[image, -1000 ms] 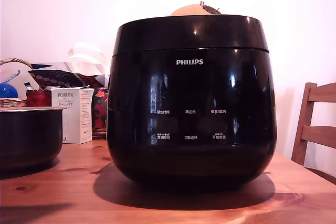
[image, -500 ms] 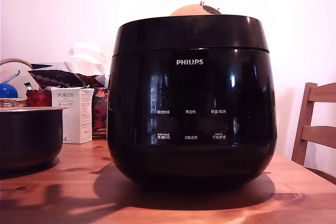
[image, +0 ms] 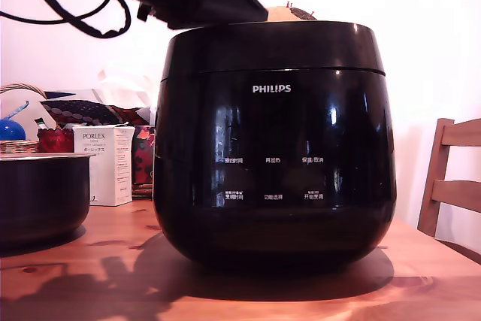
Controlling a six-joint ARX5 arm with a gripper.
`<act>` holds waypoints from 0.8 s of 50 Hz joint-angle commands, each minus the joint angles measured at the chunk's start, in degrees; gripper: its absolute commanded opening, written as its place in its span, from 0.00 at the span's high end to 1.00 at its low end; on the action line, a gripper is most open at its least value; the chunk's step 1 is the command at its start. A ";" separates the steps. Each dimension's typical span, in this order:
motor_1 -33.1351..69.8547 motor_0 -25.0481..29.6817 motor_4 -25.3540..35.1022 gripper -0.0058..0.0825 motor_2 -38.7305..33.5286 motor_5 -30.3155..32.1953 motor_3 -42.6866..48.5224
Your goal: Open the rice cooker by pressing the large metal button on the top of its lid with medium force
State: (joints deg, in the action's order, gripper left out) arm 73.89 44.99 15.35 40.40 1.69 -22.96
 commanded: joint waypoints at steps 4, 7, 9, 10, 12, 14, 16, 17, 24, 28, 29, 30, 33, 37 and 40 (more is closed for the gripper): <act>1.60 0.42 -0.44 0.96 0.42 0.35 0.31; 1.88 0.59 -0.61 0.96 0.44 0.98 0.83; 1.90 0.74 -0.90 0.96 0.44 1.86 1.53; 1.99 0.87 -0.98 0.96 0.44 2.03 1.99; 2.32 1.11 -1.60 0.96 0.44 3.15 2.45; 2.54 1.33 -2.01 0.96 0.44 3.48 3.17; 2.69 1.53 -2.12 0.96 0.44 3.80 3.98; 2.73 1.64 -2.21 0.96 0.44 4.66 4.52; 3.04 2.25 -3.54 0.96 0.44 6.56 7.67; 3.04 2.32 -5.05 0.96 0.44 7.43 9.57; 3.04 2.32 -5.44 0.96 0.44 7.43 9.84; 3.04 2.32 -5.70 0.96 0.44 7.43 10.05; 3.04 2.32 -6.34 0.96 0.44 7.43 10.62; 3.04 2.27 -7.34 0.96 0.44 7.45 11.37; 3.04 2.27 -7.54 0.96 0.44 7.80 12.02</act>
State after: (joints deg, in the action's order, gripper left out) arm 74.32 47.64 8.86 43.57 9.21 -14.79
